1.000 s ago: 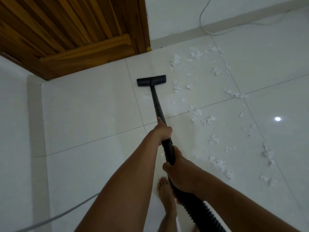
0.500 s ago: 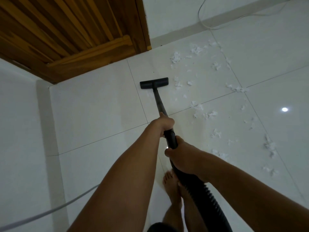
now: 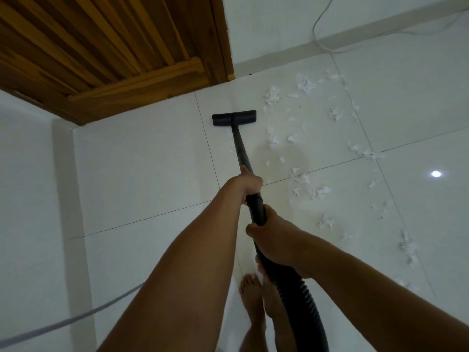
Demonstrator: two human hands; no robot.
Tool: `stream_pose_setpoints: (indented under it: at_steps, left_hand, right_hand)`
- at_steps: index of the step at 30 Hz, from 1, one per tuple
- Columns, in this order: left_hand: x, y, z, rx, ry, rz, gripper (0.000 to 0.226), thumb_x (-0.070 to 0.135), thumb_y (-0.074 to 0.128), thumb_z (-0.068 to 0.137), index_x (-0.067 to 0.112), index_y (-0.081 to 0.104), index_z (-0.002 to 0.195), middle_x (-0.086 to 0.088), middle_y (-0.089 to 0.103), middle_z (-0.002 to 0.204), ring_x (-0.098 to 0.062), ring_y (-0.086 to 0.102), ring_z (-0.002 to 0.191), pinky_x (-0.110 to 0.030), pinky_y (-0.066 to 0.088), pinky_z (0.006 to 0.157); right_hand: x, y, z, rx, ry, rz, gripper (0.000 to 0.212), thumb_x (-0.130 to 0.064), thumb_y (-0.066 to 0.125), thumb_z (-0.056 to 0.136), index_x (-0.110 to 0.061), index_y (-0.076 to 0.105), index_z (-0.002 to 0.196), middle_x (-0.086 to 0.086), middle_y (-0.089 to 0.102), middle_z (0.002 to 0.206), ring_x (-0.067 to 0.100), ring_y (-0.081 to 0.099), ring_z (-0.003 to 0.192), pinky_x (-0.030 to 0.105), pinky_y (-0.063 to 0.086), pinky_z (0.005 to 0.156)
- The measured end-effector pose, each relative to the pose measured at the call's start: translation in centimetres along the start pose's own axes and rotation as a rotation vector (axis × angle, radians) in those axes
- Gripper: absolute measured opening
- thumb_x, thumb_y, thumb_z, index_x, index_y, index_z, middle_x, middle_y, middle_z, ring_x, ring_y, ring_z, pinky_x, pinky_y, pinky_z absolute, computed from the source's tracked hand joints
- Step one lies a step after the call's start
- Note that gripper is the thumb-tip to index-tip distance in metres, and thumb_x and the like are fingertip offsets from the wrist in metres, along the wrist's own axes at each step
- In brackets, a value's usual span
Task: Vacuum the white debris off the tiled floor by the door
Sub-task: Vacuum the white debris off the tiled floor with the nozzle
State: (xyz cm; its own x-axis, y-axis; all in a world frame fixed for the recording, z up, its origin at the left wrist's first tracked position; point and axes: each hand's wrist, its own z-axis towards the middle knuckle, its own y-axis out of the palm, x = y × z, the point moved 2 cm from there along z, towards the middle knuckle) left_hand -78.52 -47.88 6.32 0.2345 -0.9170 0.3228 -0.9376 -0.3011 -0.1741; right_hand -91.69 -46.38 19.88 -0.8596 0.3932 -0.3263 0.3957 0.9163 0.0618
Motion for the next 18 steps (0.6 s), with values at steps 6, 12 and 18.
stream_pose_setpoints:
  at_steps: [6, 12, 18]
  left_hand:
    - [2.1, -0.7, 0.7, 0.005, -0.002, -0.008, 0.081, 0.011, 0.043, 0.1, 0.028, -0.008, 0.16, -0.017, 0.049, 0.137, -0.022, 0.057, 0.084, -0.036, 0.057, 0.077]
    - [3.3, -1.3, 3.2, 0.027, 0.016, -0.036, 0.084, 0.012, 0.043, 0.1, 0.033, -0.013, 0.159, -0.02, 0.052, 0.14, -0.023, 0.059, 0.092, -0.039, 0.058, 0.088]
    - [3.7, -2.1, 7.1, 0.053, 0.073, -0.013, 0.085, 0.015, 0.043, 0.101, 0.034, -0.016, 0.159, -0.017, 0.055, 0.133, -0.023, 0.059, 0.096, -0.04, 0.057, 0.09]
  right_hand:
    - [-1.7, -1.5, 0.8, -0.006, -0.008, -0.018, 0.057, -0.021, 0.049, 0.103, -0.036, 0.024, 0.152, 0.016, 0.06, 0.083, 0.018, 0.058, 0.049, 0.028, 0.051, 0.044]
    - [-2.8, -2.6, 3.0, 0.003, -0.059, -0.063, 0.056, -0.021, 0.048, 0.103, -0.033, 0.024, 0.152, 0.014, 0.06, 0.082, 0.016, 0.059, 0.047, 0.025, 0.05, 0.042]
    - [-3.0, -2.7, 7.1, 0.048, -0.109, -0.099, 0.063, -0.02, 0.048, 0.102, -0.037, 0.019, 0.155, 0.014, 0.061, 0.089, 0.018, 0.061, 0.05, 0.029, 0.055, 0.049]
